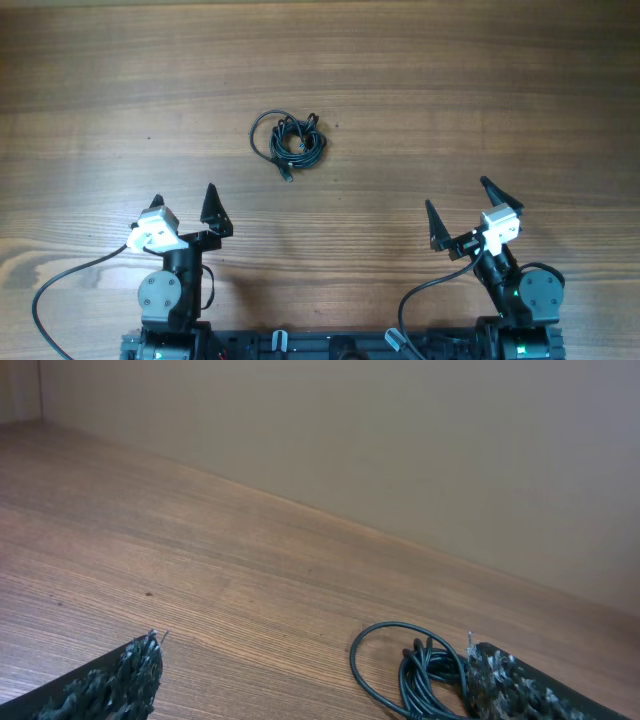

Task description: Untangle cables

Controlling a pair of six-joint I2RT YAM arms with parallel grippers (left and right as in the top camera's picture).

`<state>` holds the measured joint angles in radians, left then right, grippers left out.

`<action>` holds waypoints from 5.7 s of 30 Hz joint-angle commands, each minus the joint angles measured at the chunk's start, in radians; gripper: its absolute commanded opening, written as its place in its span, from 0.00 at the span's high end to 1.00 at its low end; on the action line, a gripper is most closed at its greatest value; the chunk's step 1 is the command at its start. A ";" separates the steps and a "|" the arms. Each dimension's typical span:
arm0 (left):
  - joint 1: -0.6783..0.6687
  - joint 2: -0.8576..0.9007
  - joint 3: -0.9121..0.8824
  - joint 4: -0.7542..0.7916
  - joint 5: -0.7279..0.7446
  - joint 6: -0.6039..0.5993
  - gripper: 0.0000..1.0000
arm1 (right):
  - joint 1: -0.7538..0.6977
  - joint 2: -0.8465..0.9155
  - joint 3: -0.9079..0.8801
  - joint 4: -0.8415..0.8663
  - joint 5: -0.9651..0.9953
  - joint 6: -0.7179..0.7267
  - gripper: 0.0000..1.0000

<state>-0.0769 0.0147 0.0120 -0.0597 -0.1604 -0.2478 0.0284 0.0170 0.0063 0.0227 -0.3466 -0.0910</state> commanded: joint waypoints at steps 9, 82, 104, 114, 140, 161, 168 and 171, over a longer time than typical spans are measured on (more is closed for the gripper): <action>-0.005 -0.008 -0.006 0.003 -0.010 0.009 0.00 | -0.002 -0.008 -0.001 0.005 -0.001 0.013 0.00; -0.005 0.223 0.232 -0.042 0.248 0.060 0.00 | -0.002 0.256 0.154 0.013 -0.146 0.341 0.00; -0.006 1.351 1.460 -0.949 0.545 0.084 0.00 | -0.002 1.049 1.087 -0.570 -0.460 0.151 0.00; -0.009 1.598 1.459 -0.898 0.503 -0.014 0.32 | -0.002 1.217 1.086 -0.551 -0.464 0.365 0.01; -0.090 2.034 1.357 -0.784 0.273 -0.398 0.59 | -0.002 1.289 1.086 -0.589 -0.428 0.379 0.09; -0.195 1.816 1.409 -0.631 0.369 -0.262 0.96 | -0.001 1.289 1.086 -0.607 -0.409 0.378 0.06; -0.203 1.484 1.424 -0.590 0.581 -0.253 0.96 | 0.011 1.307 1.081 -0.613 -0.391 0.378 0.06; -0.208 1.416 1.424 -0.591 0.627 -0.254 0.96 | 0.019 1.330 1.081 -0.611 -0.391 0.380 0.06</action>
<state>-0.2768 1.4719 1.4269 -0.6537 0.3725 -0.5240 0.0357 1.3151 1.0725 -0.5903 -0.7506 0.2874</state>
